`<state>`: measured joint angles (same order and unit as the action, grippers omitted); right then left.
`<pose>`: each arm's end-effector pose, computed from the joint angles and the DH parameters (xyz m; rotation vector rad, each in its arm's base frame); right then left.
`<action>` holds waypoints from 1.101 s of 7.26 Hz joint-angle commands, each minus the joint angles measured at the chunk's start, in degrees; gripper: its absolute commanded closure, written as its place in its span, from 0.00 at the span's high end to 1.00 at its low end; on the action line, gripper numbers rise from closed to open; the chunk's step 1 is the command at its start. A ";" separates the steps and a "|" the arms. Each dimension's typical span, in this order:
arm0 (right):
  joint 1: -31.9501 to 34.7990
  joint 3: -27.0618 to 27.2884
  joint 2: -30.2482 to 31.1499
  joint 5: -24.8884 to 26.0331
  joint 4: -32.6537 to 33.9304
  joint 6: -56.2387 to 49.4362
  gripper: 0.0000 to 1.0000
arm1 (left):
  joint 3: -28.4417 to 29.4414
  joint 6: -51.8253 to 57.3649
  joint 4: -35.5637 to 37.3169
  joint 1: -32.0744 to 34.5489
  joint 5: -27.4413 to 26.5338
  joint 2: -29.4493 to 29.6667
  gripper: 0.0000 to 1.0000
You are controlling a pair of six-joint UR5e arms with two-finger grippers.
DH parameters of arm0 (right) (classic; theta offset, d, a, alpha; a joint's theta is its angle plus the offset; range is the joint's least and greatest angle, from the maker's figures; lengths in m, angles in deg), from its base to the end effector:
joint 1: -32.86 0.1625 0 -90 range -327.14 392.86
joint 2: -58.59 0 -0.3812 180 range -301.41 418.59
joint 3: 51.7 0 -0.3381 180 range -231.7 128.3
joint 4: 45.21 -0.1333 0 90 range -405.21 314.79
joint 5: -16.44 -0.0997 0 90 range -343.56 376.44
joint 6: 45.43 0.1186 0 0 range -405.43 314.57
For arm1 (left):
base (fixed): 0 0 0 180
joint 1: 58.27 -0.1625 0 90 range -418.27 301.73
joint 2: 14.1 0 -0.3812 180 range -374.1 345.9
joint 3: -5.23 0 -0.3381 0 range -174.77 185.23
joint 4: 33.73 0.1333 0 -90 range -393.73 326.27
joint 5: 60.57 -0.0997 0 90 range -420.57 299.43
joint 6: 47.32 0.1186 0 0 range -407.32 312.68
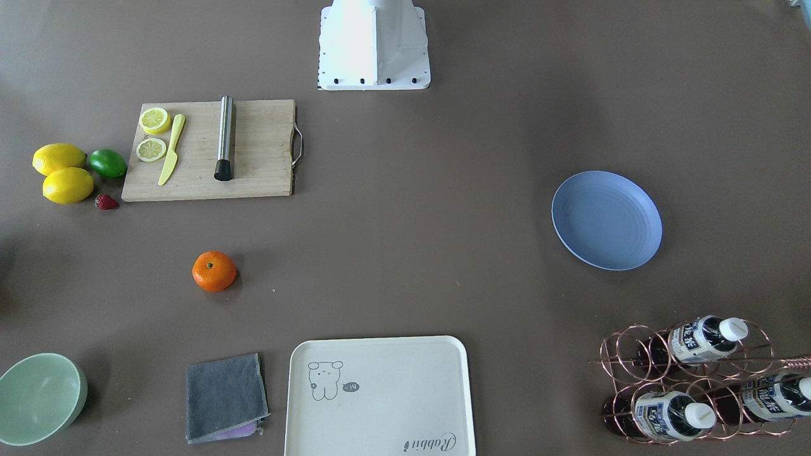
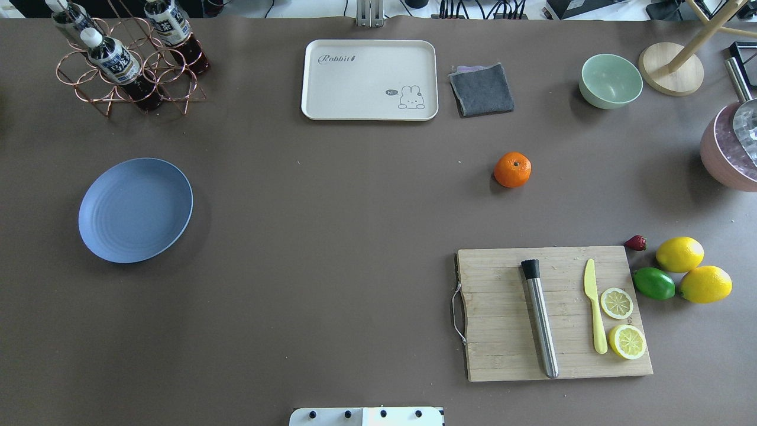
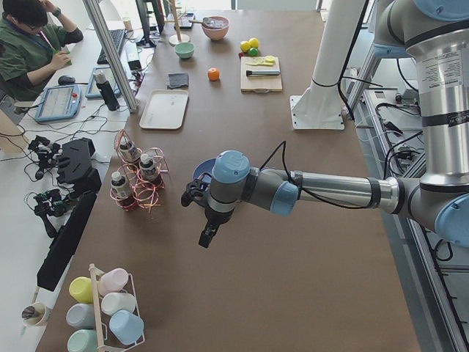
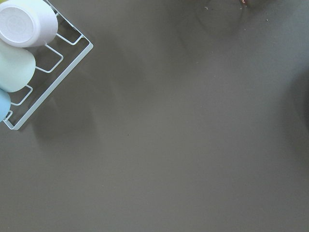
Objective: Pick orange to plate
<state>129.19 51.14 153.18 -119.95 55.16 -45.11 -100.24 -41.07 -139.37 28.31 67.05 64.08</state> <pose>0.0913 -0.3930 0.5794 0.0075 -0.8108 0.1246 -0.0379 -0.3874 0.5698 0.3413 0.6438 0.2718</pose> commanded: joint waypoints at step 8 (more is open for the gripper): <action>0.00 -0.45 -0.20 -0.45 0.00 0.12 1.00 | 1.14 -0.01 0.00 -0.44 0.09 1.27 0.98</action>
<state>129.19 50.83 153.02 -120.43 55.16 -44.99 -99.24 -41.08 -139.38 27.92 67.07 65.41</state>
